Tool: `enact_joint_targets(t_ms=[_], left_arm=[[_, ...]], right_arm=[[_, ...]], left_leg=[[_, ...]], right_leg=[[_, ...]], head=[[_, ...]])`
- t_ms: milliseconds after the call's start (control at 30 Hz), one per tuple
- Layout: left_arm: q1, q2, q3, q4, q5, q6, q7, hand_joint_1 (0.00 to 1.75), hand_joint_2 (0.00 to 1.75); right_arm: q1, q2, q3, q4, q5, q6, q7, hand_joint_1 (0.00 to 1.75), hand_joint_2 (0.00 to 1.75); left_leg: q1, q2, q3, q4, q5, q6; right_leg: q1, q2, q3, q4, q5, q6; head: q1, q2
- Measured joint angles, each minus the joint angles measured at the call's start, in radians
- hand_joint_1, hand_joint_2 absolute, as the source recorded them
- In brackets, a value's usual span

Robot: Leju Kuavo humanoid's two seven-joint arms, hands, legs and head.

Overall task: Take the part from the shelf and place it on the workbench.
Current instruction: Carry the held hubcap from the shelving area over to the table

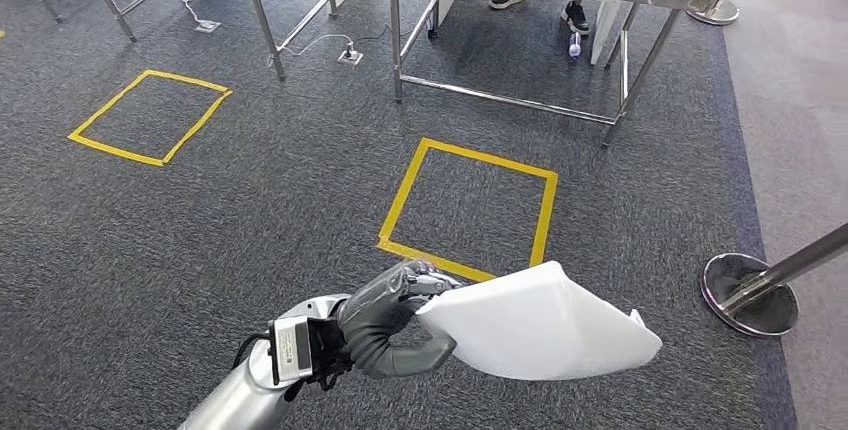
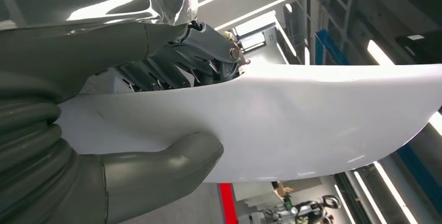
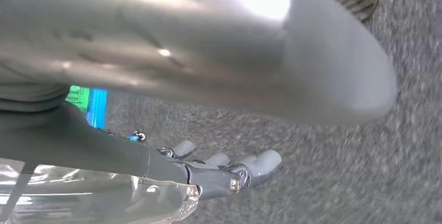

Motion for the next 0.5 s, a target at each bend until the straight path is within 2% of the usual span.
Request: enact_joint_targets(t_ms=[67, 100, 133, 167, 200, 267, 300, 333, 433, 500], left_arm=[[-0.002, -0.001, -0.001, 0.002, 0.0, 0.003, 0.002, 1.75, 1.75], [-0.001, 0.0, -0.002, 0.004, 0.0, 0.003, 0.003, 1.75, 1.75], [-0.001, 0.002, -0.003, 0.006, 0.0, 0.004, 0.003, 1.75, 1.75], [-0.001, 0.003, -0.004, 0.007, 0.0, 0.004, 0.003, 1.75, 1.75], [-0.001, 0.003, -0.005, 0.008, 0.0, 0.004, 0.003, 1.75, 1.75], [-0.002, 0.004, -0.006, 0.007, 0.0, 0.004, 0.004, 1.75, 1.75], [-0.002, 0.004, -0.007, 0.007, 0.0, 0.004, 0.004, 1.75, 1.75], [-0.003, 0.003, -0.008, 0.007, 0.0, 0.004, 0.005, 1.75, 1.75], [-0.005, 0.002, -0.012, 0.005, 0.001, 0.004, 0.007, 1.75, 1.75], [-0.006, 0.001, -0.013, 0.004, 0.001, 0.004, 0.008, 1.75, 1.75]], right_arm=[[-0.005, -0.003, 0.0, 0.0, 0.002, 0.001, 0.0, 0.0, 0.0], [-0.007, -0.004, 0.0, 0.0, 0.003, 0.002, 0.0, 0.0, 0.0], [-0.007, -0.004, 0.0, 0.0, 0.005, 0.003, 0.0, 0.0, 0.0], [-0.006, -0.003, 0.0, 0.0, 0.007, 0.004, 0.0, 0.0, 0.0], [-0.005, -0.004, 0.0, 0.0, 0.009, 0.004, -0.001, 0.0, 0.0], [-0.004, -0.006, 0.001, 0.0, 0.014, 0.006, -0.003, 0.0, 0.0], [-0.004, -0.006, 0.001, 0.0, 0.017, 0.007, -0.005, 0.0, 0.0], [-0.002, -0.006, 0.002, 0.0, 0.02, 0.008, -0.007, 0.0, 0.0], [0.003, -0.005, 0.002, 0.0, 0.026, 0.011, -0.009, 0.0, 0.0], [0.001, -0.006, 0.003, 0.0, 0.026, 0.011, -0.009, 0.0, 0.0]], left_leg=[[-0.001, 0.029, -0.001, -0.001, 0.001, 0.005], [-0.001, 0.045, -0.001, -0.001, 0.0, 0.005], [-0.001, 0.059, -0.002, 0.0, -0.001, 0.005], [-0.001, 0.072, -0.002, 0.0, -0.002, 0.004], [-0.001, 0.081, -0.001, 0.0, -0.004, 0.001], [-0.002, 0.095, 0.001, 0.003, -0.01, -0.008], [-0.004, 0.099, 0.001, 0.005, -0.013, -0.013], [-0.006, 0.102, 0.001, 0.006, -0.015, -0.019], [-0.005, 0.102, 0.002, 0.006, -0.019, -0.035], [-0.001, 0.073, -0.02, 0.05, -0.046, -0.046]], right_leg=[[0.002, -0.055, -0.059, 0.123, -0.062, 0.005], [0.002, -0.067, -0.087, 0.185, -0.086, 0.008], [0.001, -0.073, -0.102, 0.221, -0.094, 0.01], [0.0, -0.078, -0.098, 0.22, -0.085, 0.011], [-0.001, -0.083, -0.073, 0.178, -0.062, 0.012], [-0.003, -0.096, 0.01, 0.038, -0.012, 0.011], [-0.002, -0.1, 0.04, -0.014, 0.001, 0.007], [0.0, -0.101, 0.057, -0.043, 0.003, 0.002], [0.003, -0.096, 0.058, -0.048, -0.003, -0.019], [0.0, -0.092, 0.061, -0.05, -0.005, -0.033]], head=[[0.006, 0.0], [0.006, 0.0], [0.006, 0.0], [0.006, 0.0], [0.006, 0.0], [0.006, 0.0], [0.005, 0.0], [0.003, 0.0], [-0.002, 0.0], [-0.003, 0.0]])
